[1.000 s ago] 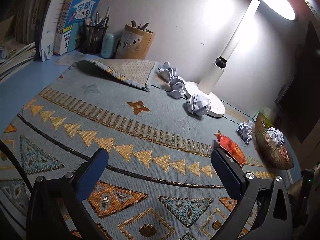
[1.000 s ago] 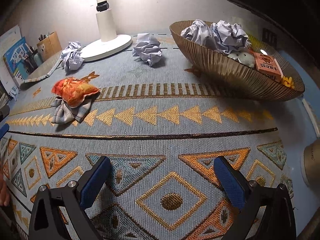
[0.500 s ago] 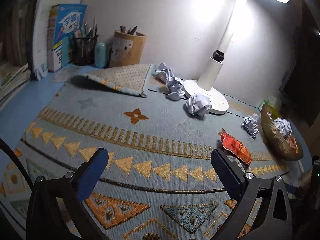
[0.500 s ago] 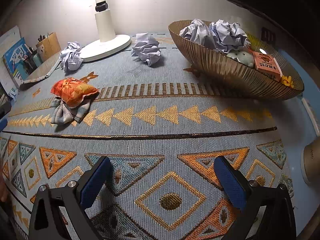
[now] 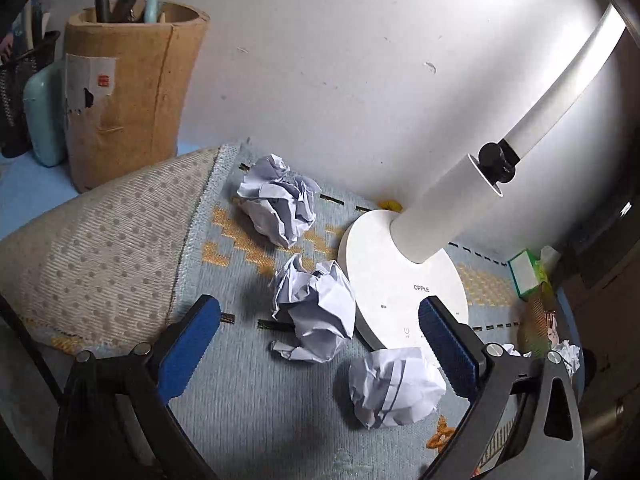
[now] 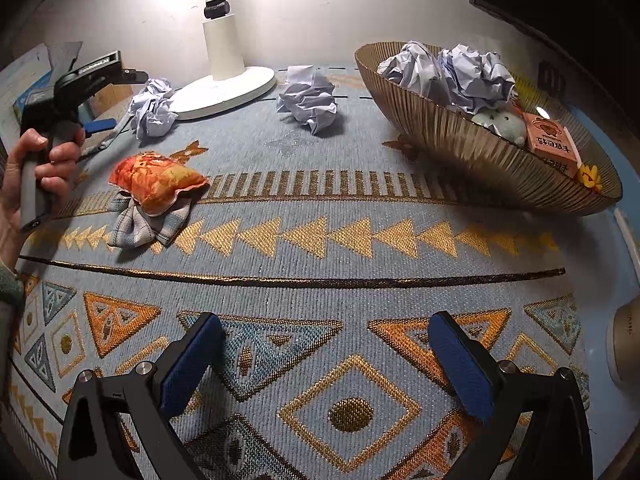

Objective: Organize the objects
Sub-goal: 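Grasp a paper ball by the lamp base with the left tool while the right tool grasps another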

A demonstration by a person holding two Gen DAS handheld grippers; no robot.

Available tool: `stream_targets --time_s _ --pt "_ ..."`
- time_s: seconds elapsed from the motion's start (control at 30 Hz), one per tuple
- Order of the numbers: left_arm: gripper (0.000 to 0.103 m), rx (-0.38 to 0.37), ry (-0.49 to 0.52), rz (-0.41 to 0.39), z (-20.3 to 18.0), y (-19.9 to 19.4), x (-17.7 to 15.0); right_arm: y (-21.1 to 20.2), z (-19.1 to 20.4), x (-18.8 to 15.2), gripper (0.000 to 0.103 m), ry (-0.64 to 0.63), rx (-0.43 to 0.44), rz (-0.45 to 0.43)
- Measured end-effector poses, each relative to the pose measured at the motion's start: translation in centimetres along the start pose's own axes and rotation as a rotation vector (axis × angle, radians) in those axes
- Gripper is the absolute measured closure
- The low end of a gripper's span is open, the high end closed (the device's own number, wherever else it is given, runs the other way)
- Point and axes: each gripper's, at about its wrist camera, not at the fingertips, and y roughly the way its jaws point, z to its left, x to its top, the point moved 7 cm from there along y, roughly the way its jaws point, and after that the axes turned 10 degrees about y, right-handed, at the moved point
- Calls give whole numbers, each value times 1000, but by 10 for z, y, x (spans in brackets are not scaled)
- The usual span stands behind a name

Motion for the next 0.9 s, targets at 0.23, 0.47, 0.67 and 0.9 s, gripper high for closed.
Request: stream_targets --time_s 0.23,0.47,0.67,0.9 --pt "64 -46 49 41 -9 -2 -17 -4 24 5 0 1 157 79" --pt "65 -21 92 -22 -3 -36 -34 -7 111 81 0 36 314 103" --pt "65 24 22 -70 16 -30 -25 40 177 127 22 -15 207 50" --pt "65 13 -7 -67 22 -28 -23 102 202 152 38 153 236 143"
